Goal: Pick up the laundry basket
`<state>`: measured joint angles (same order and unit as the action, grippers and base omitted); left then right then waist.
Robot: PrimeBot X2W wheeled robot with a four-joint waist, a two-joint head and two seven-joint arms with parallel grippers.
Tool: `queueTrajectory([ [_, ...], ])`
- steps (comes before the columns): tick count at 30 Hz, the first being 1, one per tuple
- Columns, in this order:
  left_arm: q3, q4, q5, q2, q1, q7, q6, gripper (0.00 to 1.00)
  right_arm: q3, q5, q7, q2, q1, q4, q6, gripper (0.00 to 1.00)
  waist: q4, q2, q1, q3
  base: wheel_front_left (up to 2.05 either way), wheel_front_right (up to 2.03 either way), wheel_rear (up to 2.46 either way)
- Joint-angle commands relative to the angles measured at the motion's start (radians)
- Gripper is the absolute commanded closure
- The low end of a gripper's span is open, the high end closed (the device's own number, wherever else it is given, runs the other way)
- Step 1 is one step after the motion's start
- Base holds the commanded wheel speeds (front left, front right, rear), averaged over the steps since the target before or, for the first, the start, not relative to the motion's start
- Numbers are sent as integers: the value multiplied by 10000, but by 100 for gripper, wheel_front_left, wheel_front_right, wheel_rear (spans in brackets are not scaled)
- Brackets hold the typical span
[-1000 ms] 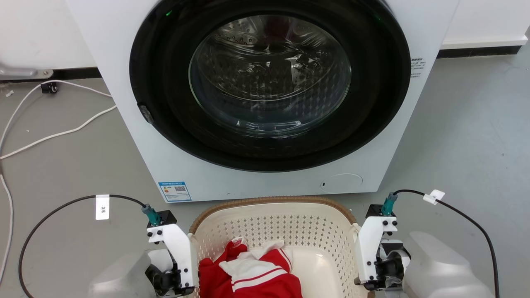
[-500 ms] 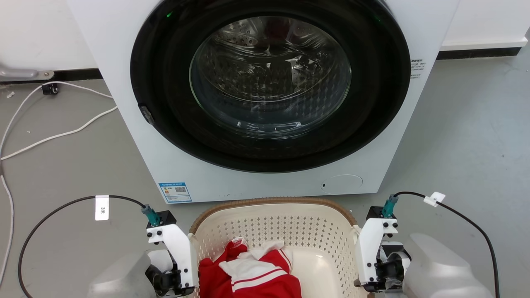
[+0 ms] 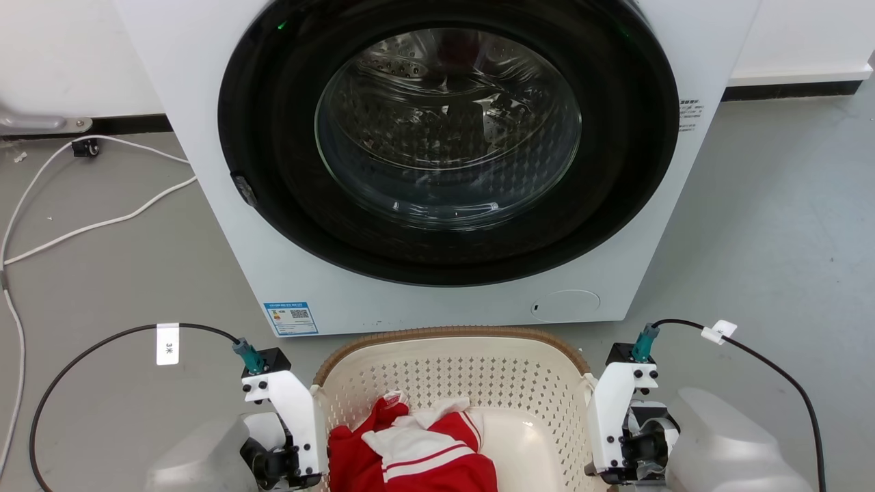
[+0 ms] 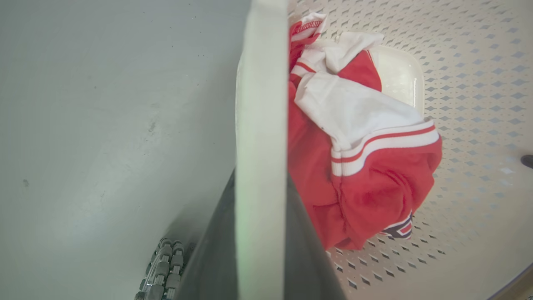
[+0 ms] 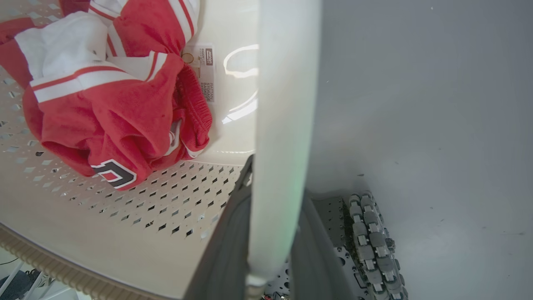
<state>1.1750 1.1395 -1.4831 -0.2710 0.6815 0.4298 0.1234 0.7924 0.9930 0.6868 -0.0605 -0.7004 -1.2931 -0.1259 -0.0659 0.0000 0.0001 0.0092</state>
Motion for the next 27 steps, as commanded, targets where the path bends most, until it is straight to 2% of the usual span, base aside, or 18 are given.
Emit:
queueTrajectory([
  [1,-45,-112,-103,181,-99,-54,135,100,-48,-26,-16,190,120,87,-89,100,6,0,-1,2,0,0,0],
  [27,-83,-64,-177,185,-168,-223,135,100,-167,-9,-52,186,237,87,-89,100,38,0,-1,-11,0,0,0],
])
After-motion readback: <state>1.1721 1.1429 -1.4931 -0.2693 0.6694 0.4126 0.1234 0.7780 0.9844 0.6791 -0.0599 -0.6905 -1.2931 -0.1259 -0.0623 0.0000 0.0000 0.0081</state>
